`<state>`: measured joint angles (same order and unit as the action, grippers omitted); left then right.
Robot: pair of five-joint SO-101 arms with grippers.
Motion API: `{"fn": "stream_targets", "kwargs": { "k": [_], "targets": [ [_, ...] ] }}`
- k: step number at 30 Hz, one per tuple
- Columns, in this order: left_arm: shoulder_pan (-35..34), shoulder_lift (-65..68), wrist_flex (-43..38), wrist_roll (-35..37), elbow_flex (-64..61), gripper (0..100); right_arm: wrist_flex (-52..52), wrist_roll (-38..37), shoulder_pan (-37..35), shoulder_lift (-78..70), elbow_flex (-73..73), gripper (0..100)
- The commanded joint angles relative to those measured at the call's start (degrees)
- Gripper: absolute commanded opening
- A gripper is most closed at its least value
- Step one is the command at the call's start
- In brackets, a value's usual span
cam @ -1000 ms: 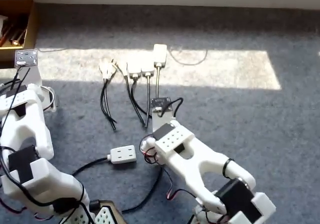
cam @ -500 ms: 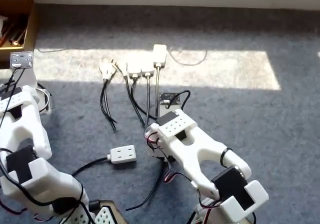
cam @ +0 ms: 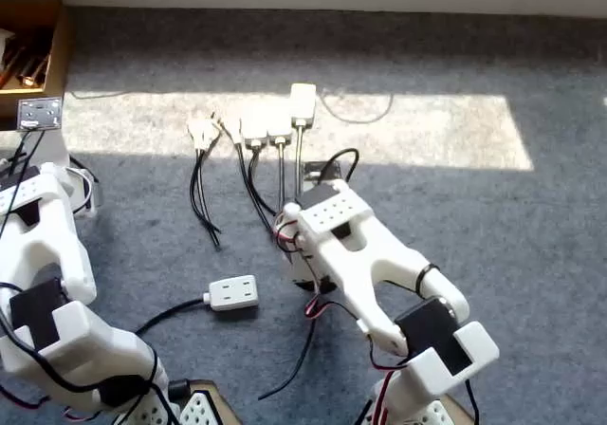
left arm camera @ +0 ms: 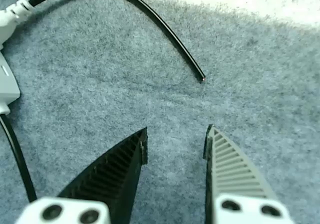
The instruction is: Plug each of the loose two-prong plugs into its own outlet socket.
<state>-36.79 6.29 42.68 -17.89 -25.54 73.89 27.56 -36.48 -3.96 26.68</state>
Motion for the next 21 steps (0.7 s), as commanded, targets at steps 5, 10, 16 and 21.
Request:
{"fn": "stream_targets", "kwargs": {
  "k": [5, 10, 16, 21],
  "targets": [
    [1.54, -2.24, -0.62, -1.41, 0.13, 19, 18.24, -29.63, 1.71, 0.66, -16.04, 0.6],
    [4.0, -2.77, 0.44, -6.95, 0.75, 19, 27.21, -42.11, 1.8, 2.07, -28.09, 0.6],
    [6.81, -2.86, 18.37, -7.3, 10.33, 20, 27.21, -47.03, 1.54, 12.97, -30.9, 0.6],
    [9.63, -2.86, 40.26, -7.47, 25.71, 20, 25.19, -48.88, -1.54, 25.98, -25.54, 0.6]
  ]
}}
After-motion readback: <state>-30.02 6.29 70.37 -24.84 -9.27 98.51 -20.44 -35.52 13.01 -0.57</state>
